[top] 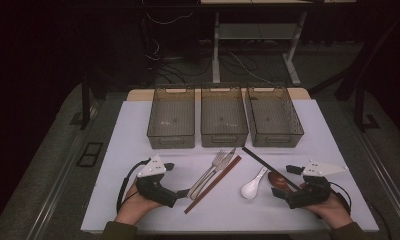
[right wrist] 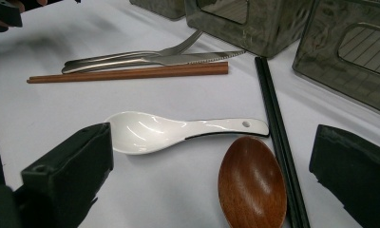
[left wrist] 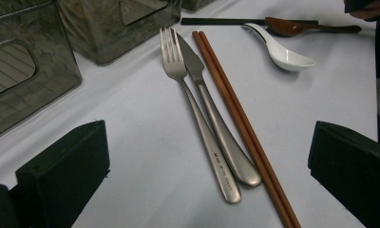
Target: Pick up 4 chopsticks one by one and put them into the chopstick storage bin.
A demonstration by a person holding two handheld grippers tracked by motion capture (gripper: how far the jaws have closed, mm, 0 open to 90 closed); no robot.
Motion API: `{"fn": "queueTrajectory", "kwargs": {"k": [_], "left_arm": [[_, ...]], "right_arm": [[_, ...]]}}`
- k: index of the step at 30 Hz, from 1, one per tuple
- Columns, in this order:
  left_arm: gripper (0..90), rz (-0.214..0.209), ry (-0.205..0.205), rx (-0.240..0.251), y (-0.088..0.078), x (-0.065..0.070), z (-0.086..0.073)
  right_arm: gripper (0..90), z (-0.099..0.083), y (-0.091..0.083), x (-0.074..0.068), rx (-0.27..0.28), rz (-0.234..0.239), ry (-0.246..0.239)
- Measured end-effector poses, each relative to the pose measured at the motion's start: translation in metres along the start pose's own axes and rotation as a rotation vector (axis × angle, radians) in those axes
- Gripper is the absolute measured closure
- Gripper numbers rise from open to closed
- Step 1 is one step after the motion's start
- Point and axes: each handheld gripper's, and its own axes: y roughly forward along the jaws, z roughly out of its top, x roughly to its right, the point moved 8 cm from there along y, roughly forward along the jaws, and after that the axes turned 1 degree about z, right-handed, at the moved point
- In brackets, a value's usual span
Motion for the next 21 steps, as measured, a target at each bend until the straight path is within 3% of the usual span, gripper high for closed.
{"fn": "queueTrajectory", "kwargs": {"k": [21], "left_arm": [[2.4,-0.005,-0.005,-0.006,0.0059,0.0024,0.0042]], "right_arm": [[0.6,0.0041,0.0018,0.0026,0.019,0.018,0.016]]}}
